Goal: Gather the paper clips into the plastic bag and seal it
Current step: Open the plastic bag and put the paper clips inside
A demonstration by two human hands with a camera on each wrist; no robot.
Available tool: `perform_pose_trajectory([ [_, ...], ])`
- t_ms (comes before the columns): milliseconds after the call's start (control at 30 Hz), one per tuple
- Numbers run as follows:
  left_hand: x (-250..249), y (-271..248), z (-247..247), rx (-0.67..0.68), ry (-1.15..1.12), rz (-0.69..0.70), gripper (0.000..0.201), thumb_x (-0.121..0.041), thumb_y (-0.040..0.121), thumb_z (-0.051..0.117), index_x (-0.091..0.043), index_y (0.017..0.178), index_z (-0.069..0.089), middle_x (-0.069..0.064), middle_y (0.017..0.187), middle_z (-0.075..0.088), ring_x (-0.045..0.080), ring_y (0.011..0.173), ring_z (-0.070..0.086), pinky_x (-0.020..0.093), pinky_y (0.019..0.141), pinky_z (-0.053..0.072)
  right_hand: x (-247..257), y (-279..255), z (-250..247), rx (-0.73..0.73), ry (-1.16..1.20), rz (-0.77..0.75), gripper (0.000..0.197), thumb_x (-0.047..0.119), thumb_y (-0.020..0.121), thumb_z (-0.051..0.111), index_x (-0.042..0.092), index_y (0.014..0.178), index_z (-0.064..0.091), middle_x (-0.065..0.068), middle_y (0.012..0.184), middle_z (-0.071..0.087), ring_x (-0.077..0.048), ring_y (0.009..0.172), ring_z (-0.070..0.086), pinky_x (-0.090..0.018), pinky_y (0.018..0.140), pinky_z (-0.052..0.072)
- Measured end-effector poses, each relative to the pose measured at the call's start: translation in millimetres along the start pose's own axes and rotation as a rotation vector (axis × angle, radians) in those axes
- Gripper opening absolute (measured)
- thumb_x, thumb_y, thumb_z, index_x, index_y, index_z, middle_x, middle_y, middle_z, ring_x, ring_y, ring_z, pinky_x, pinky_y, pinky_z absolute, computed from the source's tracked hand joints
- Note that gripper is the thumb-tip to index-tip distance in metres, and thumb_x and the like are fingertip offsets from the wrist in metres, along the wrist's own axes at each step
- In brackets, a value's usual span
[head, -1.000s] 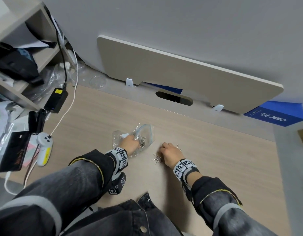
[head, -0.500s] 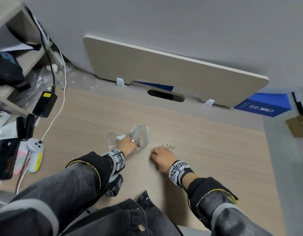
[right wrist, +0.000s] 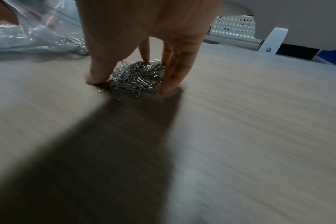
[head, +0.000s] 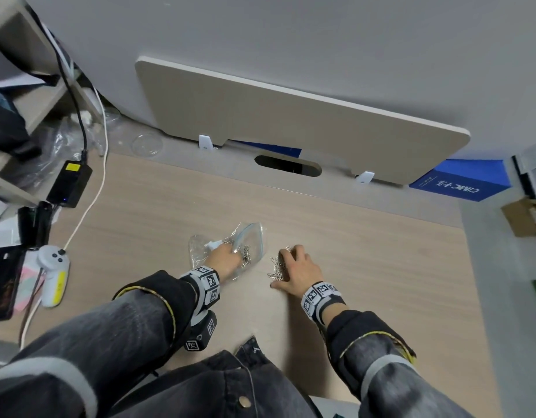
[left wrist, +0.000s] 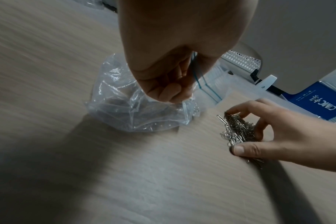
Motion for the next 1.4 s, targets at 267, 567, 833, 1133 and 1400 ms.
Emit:
perform_pose_trajectory([
  [267,4,3,2,0.004,-0.003,-0.007,0.012,-0.015,0.080,0.049,-0.016,0.081,0.060,0.008,0.078,0.062,0.027,0.068,0.058,0.028,0.062,0.044,5,5,9,-0.042,0.141,-0.064,0.035,0.030,0.089,0.061,0.016,0.118,0.047,-0.006,0.115,0.042,-0.028,0.096,0.055,-0.038,0.075,0.051],
  [567,7,4,3,0.006,-0.004,-0.008,0.014,-0.014,0.081,0.049,-0.011,0.086,0.062,0.006,0.072,0.059,0.022,0.061,0.053,0.027,0.060,0.042,2,14,6,-0.068,0.195,0.006,0.025,0.016,0.086,0.054,0.011,0.110,0.055,-0.010,0.115,0.049,-0.036,0.089,0.060,-0.042,0.074,0.051],
  [833,5,3,3,0.005,-0.020,-0.005,0.011,-0.013,0.083,0.049,-0.011,0.083,0.060,0.003,0.064,0.052,0.019,0.057,0.049,0.026,0.057,0.038,-10,23,-5,-0.049,0.471,0.178,0.012,0.006,0.074,0.062,0.017,0.080,0.063,-0.007,0.097,0.064,-0.029,0.085,0.065,-0.038,0.078,0.054],
  [1133,-2,-2,4,0.041,-0.004,0.022,0.006,-0.011,0.086,0.051,-0.009,0.085,0.057,0.003,0.058,0.050,0.016,0.048,0.047,0.022,0.044,0.033,-4,23,-27,-0.098,0.751,0.225,0.007,0.003,0.075,0.066,0.010,0.074,0.066,0.002,0.068,0.064,-0.028,0.054,0.069,-0.032,0.053,0.058],
  [1400,-4,0,15,0.085,-0.006,0.031,0.016,-0.012,0.082,0.051,-0.003,0.089,0.062,0.009,0.067,0.060,0.016,0.042,0.051,0.019,0.042,0.037,71,37,-57,-0.055,0.668,0.009,0.012,0.004,0.073,0.064,0.015,0.071,0.062,-0.003,0.069,0.062,-0.028,0.065,0.068,-0.034,0.063,0.054],
])
Point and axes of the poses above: each hand's wrist, its own y-axis towards the middle knuckle, its own z-axis out of the palm, x = y × z, the point moved 6 cm from there along y, towards the middle knuckle
